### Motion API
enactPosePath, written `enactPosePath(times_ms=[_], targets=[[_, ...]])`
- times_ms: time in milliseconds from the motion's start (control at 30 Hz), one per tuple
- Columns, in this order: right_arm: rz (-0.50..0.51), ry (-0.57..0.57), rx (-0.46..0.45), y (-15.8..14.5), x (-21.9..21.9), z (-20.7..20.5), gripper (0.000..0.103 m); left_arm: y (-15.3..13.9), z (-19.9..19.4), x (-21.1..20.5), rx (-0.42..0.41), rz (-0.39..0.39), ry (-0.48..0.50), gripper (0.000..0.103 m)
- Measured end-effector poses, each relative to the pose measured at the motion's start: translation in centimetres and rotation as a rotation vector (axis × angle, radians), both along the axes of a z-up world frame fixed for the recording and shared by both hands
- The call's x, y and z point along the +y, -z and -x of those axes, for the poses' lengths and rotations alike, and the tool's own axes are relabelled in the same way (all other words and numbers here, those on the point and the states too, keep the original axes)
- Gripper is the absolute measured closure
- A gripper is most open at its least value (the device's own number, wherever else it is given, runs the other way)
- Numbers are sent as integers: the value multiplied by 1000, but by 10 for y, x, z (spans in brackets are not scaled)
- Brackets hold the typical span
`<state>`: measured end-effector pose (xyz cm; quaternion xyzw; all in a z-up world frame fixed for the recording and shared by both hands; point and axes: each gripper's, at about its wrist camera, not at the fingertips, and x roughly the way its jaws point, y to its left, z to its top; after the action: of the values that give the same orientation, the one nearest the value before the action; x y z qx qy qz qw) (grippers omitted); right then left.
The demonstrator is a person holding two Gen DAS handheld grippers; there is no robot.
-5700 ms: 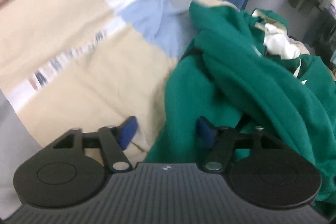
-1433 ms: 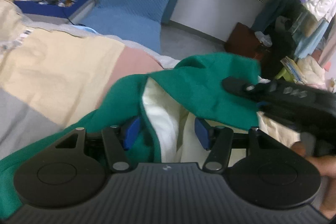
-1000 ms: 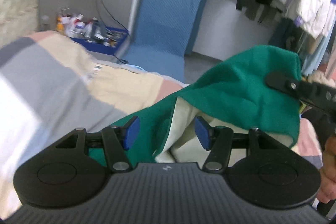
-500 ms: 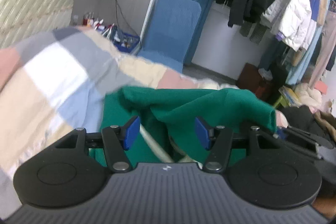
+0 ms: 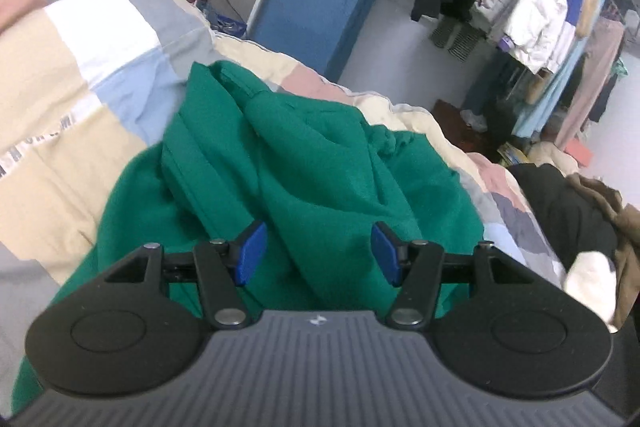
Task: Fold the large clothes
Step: 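Fold the hoodie body over toward the hood with both grippers, open left, then open the right gripper on the folded hoodie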
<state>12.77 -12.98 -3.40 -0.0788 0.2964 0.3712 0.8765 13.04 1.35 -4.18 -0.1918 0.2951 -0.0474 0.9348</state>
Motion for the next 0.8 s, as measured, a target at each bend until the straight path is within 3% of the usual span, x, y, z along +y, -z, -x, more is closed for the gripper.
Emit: enactPosePath(times_ms=[67, 167, 333, 500, 567, 633, 800], targets=[[26, -9, 7, 8, 8, 5, 87, 9, 2, -1, -27, -29, 11, 39], [97, -41, -38, 18, 20, 20, 87, 24, 4, 6, -42, 33, 26, 39], [183, -53, -103, 25, 34, 32, 83, 36, -4, 16, -13, 70, 62, 39], [139, -6, -68, 19, 30, 28, 81, 51, -10, 16, 28, 74, 105, 39], [132, 0, -56, 16, 30, 26, 73, 58, -14, 16, 53, 91, 108, 39], [112, -16, -49, 14, 29, 26, 52, 60, -18, 15, 66, 90, 107, 39], [71, -42, -36, 5, 23, 34, 38, 64, -24, 14, 98, 75, 92, 39]])
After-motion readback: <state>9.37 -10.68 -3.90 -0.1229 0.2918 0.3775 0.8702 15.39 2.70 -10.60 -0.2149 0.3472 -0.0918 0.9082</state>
